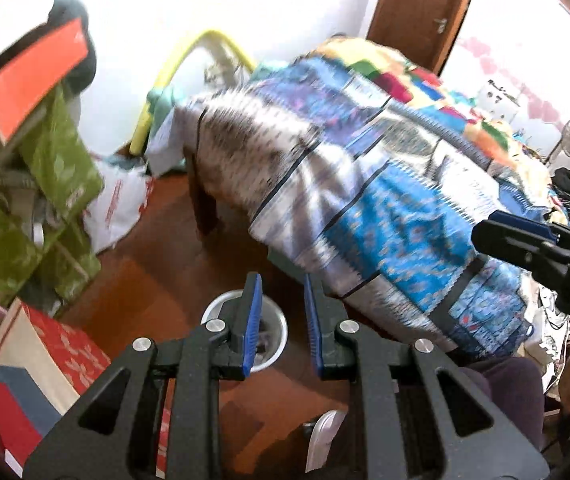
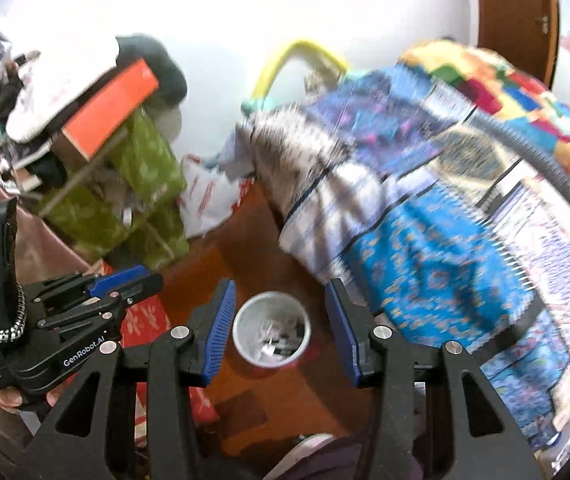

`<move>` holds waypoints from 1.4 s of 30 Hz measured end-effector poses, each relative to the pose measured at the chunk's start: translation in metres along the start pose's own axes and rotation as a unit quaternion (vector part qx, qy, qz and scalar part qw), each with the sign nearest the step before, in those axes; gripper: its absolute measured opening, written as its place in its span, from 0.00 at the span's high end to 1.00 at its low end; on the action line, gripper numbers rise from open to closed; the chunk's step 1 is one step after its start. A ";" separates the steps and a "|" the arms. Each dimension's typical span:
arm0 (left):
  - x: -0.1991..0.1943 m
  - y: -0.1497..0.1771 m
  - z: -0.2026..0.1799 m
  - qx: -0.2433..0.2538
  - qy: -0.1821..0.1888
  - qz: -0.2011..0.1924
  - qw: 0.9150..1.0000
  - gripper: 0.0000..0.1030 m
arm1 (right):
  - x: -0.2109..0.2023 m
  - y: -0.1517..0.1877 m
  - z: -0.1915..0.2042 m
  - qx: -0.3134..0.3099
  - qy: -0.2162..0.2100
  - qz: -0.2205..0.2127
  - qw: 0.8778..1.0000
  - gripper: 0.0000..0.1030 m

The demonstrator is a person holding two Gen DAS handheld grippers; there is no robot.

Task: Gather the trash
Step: 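Bring both open tools back over the items on the bed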

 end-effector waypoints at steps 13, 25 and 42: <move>-0.060 -0.017 -0.116 0.062 0.069 -0.091 0.992 0.69 | -0.116 0.004 -0.052 -0.006 0.108 -0.122 0.987 0.53; -0.032 -0.035 -0.206 0.100 0.101 -0.101 0.985 0.33 | -0.155 0.018 -0.133 0.032 0.189 -0.153 0.969 0.32; 0.127 -0.079 -0.296 0.136 0.117 -0.033 0.983 0.33 | -0.082 0.035 -0.288 0.131 0.191 -0.097 0.968 0.32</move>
Point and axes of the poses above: each gripper's, at about its wrist camera, not at the fingertips, and x roughly the way its jaws point, z to its left, y to its underside, the point moved 1 cm from there along x, roughly the way its jaws point, and after that the axes turned 15 degrees about -x, right-handed, at the moved point
